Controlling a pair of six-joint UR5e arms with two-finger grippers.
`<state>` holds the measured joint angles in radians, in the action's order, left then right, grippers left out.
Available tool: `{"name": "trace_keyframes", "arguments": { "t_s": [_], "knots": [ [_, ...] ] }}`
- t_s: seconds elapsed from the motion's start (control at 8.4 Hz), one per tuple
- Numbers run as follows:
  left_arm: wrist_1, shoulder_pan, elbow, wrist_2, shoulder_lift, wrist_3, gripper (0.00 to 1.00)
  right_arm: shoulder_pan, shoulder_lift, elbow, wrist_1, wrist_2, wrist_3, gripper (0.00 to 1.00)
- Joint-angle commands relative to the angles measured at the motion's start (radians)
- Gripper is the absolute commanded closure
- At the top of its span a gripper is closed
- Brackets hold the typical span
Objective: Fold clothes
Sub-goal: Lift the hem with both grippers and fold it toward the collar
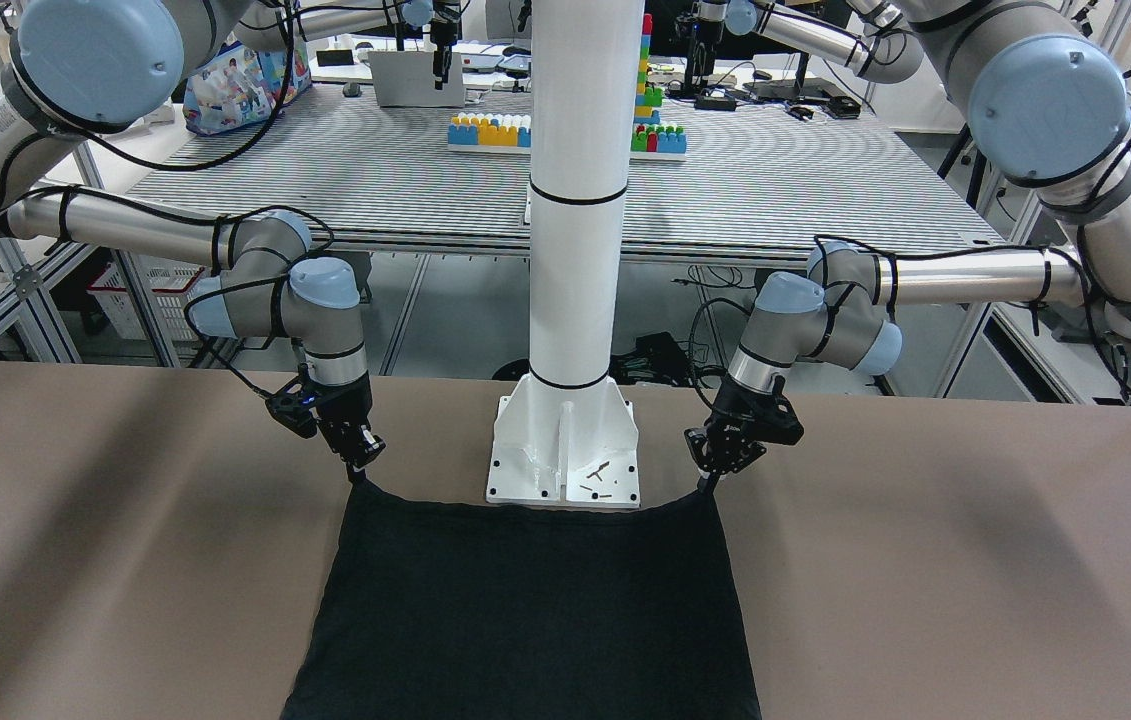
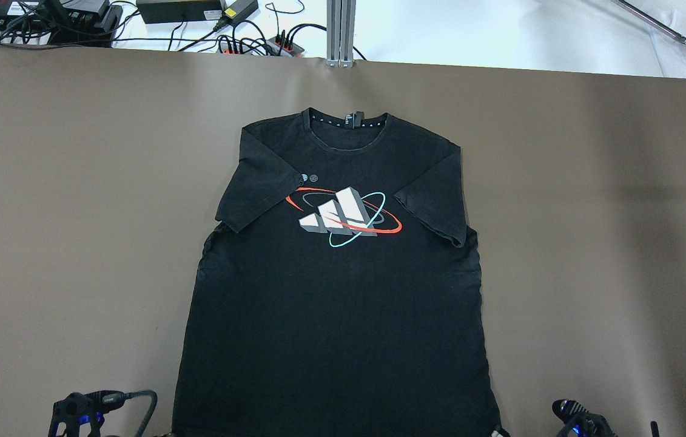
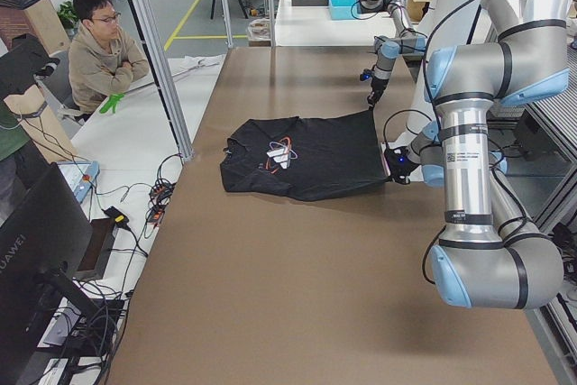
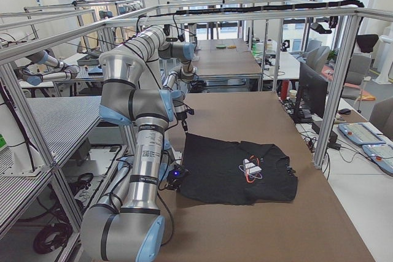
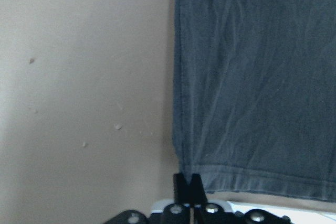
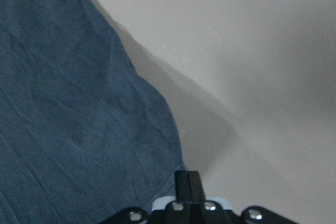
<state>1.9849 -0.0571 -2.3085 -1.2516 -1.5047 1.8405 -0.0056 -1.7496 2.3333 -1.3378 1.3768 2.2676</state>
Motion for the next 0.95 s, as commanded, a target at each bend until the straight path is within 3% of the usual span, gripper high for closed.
{"name": "trace_keyframes", "arguments": {
  "t_s": [0.0, 0.12, 0.24, 0.36, 0.6, 0.71, 0.83],
  "knots": [
    [-0.067, 0.257, 0.012, -0.245, -0.14, -0.135, 1.0, 0.167, 0.045, 0.003, -0.012, 0.138, -0.122, 1.0],
    [-0.163, 0.375, 0.046, -0.323, -0.237, -0.206, 1.0, 0.343, 0.079, -0.032, -0.018, 0.286, -0.296, 1.0],
    [-0.216, 0.484, 0.126, -0.383, -0.331, -0.246, 1.0, 0.556, 0.181, -0.123, -0.027, 0.479, -0.454, 1.0],
    [-0.213, 0.588, 0.192, -0.443, -0.385, -0.292, 1.0, 0.682, 0.279, -0.188, -0.074, 0.59, -0.494, 1.0],
    [-0.207, 0.699, 0.279, -0.497, -0.443, -0.331, 1.0, 0.769, 0.5, -0.232, -0.305, 0.601, -0.561, 1.0],
    [-0.204, 0.732, 0.299, -0.5, -0.451, -0.333, 1.0, 0.795, 0.563, -0.241, -0.422, 0.598, -0.632, 1.0],
    [-0.192, 0.762, 0.305, -0.531, -0.451, -0.331, 1.0, 0.808, 0.576, -0.25, -0.458, 0.597, -0.701, 1.0]
  ]
}}
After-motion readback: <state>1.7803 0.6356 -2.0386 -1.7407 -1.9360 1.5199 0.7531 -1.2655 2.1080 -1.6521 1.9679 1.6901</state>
